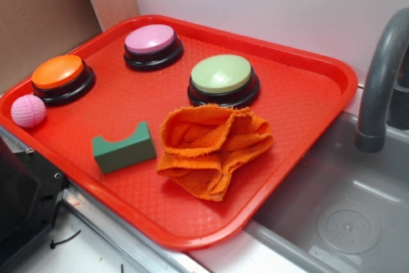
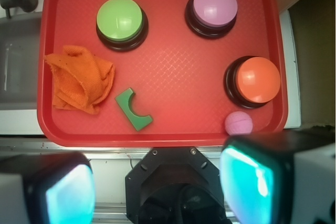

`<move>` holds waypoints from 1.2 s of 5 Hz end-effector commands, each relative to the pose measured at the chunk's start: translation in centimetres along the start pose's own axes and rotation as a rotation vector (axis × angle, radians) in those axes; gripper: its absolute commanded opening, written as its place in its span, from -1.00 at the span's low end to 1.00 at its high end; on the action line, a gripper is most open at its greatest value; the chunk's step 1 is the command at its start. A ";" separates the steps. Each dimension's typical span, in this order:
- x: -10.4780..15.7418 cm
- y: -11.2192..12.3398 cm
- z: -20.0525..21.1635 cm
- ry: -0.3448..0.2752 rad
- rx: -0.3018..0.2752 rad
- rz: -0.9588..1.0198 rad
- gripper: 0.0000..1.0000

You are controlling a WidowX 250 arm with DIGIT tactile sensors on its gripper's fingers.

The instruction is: Push the pink button.

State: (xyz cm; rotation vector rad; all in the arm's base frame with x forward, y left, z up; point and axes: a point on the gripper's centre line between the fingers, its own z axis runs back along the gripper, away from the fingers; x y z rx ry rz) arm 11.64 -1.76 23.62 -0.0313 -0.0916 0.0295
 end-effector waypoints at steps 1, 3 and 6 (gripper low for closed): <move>0.0 0.0 0.0 0.000 0.000 0.000 1.00; 9.5 6.3 -5.2 -0.105 0.057 0.204 1.00; 15.6 12.2 -15.1 -0.099 0.139 0.135 1.00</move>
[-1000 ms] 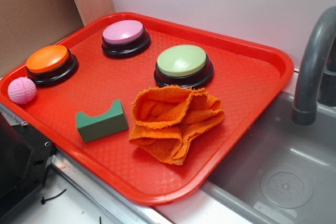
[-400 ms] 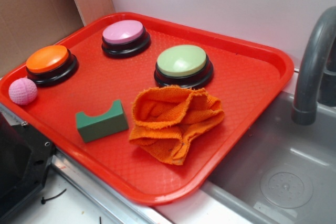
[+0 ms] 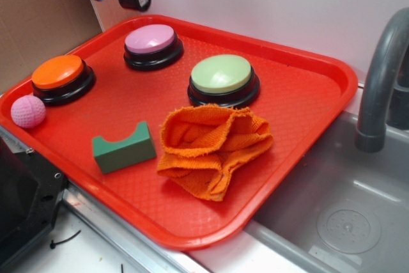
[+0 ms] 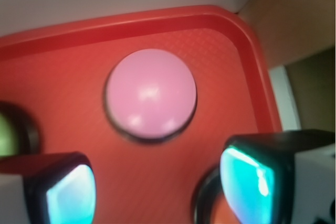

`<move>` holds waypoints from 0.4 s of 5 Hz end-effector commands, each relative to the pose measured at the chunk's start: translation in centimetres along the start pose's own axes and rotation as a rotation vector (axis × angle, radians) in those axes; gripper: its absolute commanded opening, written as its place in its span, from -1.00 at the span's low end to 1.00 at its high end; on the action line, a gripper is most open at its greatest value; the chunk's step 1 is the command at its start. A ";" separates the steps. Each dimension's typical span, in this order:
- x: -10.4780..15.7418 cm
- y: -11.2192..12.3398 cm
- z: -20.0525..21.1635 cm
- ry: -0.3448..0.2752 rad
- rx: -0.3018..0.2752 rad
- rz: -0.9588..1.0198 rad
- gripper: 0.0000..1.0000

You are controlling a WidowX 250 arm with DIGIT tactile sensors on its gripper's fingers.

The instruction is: Push the pink button.

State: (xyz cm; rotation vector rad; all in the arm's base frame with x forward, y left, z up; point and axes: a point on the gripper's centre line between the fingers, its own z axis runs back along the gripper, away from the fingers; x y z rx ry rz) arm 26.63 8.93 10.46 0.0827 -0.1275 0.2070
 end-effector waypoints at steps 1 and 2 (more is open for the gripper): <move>2.5 1.3 -3.6 -0.045 0.022 -0.060 1.00; 2.6 1.4 -5.1 -0.019 0.022 -0.076 1.00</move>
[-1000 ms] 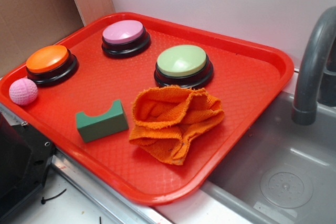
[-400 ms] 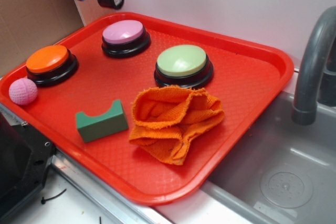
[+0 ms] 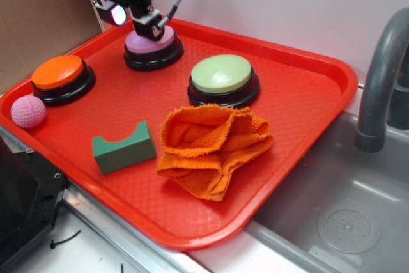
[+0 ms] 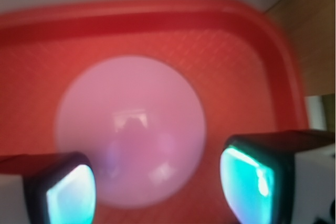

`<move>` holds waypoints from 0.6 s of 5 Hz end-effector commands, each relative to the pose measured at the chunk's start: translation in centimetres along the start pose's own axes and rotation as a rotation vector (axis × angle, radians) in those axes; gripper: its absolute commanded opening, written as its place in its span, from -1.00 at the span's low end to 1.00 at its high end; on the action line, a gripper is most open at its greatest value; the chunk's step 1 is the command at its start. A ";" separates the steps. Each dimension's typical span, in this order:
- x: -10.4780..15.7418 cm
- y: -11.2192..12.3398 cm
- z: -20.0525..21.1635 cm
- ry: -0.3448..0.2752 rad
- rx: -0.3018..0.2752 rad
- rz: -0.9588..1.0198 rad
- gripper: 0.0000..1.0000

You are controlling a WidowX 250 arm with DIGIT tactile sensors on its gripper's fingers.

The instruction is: Push the pink button.

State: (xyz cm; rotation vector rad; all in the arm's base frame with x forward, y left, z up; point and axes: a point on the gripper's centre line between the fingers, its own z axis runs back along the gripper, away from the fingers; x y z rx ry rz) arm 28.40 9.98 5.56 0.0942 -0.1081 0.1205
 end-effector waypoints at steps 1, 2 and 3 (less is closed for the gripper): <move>1.1 0.9 -0.3 -0.010 0.014 -0.002 1.00; 0.8 1.0 1.2 -0.012 0.042 -0.002 1.00; 0.8 1.4 3.8 -0.030 0.071 -0.010 1.00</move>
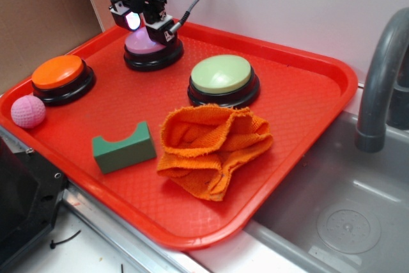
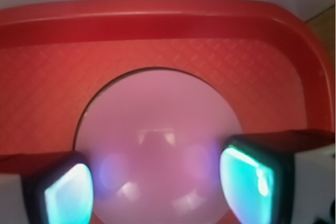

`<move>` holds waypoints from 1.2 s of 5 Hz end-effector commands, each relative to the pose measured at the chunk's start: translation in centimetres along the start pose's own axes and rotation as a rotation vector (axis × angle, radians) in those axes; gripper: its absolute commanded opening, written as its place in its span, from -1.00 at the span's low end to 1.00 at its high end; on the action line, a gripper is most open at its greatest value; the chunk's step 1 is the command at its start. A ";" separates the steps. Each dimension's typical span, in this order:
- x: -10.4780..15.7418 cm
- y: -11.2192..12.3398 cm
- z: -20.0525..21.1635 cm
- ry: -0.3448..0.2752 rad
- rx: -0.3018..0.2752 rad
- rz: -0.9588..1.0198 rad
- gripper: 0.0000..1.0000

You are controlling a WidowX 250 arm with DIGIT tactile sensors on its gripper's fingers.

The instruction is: Push the pink button.

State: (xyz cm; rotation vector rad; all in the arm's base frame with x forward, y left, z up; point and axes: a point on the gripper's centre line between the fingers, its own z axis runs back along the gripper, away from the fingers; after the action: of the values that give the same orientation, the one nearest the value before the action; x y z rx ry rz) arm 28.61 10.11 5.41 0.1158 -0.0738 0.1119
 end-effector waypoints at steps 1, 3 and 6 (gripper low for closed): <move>0.2 1.9 6.1 -0.062 0.074 0.014 1.00; -0.3 2.4 7.9 -0.062 0.064 0.026 1.00; -1.7 2.6 10.4 -0.053 0.019 0.073 1.00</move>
State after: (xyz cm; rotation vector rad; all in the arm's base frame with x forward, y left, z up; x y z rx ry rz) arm 25.13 10.32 13.02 0.1086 -0.0309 0.1630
